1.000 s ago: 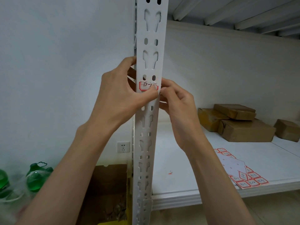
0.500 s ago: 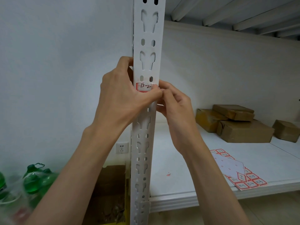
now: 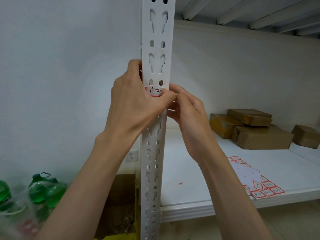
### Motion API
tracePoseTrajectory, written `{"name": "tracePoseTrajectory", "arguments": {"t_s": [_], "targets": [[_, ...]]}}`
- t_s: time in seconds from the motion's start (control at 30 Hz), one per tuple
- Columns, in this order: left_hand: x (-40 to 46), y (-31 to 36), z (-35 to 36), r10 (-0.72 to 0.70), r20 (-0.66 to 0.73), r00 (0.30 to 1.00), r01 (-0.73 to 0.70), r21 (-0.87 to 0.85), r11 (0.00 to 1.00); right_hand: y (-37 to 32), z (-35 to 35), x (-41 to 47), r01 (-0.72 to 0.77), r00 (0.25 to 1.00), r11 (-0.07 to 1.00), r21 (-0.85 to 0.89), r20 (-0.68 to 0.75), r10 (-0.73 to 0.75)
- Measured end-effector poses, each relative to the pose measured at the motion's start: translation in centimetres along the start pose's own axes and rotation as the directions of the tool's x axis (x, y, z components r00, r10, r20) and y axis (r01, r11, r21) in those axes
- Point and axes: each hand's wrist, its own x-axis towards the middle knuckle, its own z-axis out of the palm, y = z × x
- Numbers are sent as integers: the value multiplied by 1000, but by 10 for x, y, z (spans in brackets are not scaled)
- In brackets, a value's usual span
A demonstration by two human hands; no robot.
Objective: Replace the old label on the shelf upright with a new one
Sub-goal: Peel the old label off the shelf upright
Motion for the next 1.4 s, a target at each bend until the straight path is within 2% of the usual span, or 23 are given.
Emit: {"name": "tracePoseTrajectory", "arguments": {"t_s": [0.23,0.43,0.67,1.17,1.4], "targets": [[0,-2,-2,33,10,999,-33,-31,999,-3,-2,0,8,1000,1000,14,28,-9],[-4,2,3,-47,15,999,48,-78,996,-4,0,0,23,999,1000,1,27,-23],[-3,1,5,-76,9,997,76,-119,990,-8,0,-1,36,999,999,-34,33,-35],[-2,7,5,-104,5,995,104,-103,989,-9,1,0,23,1000,996,-88,10,-22],[-2,4,2,-63,21,998,65,-76,995,-11,-1,0,23,1000,996,-81,21,-22]]}}
